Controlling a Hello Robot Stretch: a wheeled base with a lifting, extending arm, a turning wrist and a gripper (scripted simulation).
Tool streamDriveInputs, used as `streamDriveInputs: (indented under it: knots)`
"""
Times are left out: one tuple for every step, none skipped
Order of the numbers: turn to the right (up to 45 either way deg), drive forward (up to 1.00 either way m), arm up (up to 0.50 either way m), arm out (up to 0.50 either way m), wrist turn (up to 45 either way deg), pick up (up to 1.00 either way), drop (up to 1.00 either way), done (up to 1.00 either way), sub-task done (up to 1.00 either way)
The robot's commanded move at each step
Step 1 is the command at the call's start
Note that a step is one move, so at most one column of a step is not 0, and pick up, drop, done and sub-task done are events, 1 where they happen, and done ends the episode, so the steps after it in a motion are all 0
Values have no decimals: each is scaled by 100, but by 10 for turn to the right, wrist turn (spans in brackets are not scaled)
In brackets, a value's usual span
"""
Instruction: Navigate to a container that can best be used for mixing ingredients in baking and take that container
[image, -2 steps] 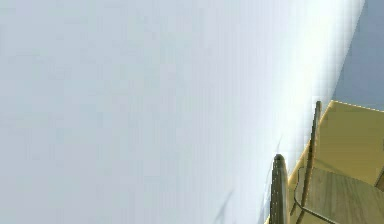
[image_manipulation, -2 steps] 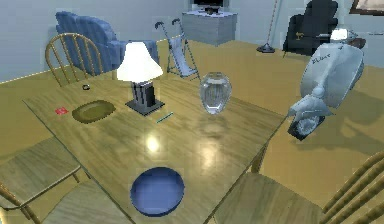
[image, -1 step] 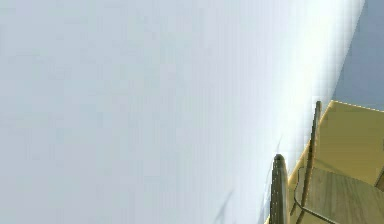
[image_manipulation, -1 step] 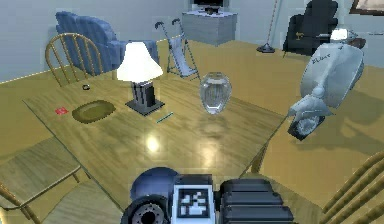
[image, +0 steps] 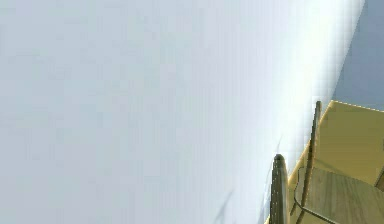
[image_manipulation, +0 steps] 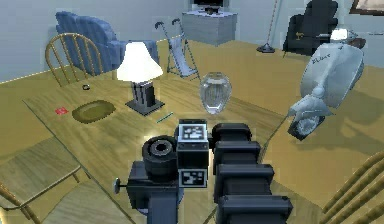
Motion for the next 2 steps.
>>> streamDriveInputs:
  knots:
    - [0, 0, 0, 0, 450, 0, 0, 0, 0]
    - [0, 0, 0, 0, 450, 0, 0, 0, 0]
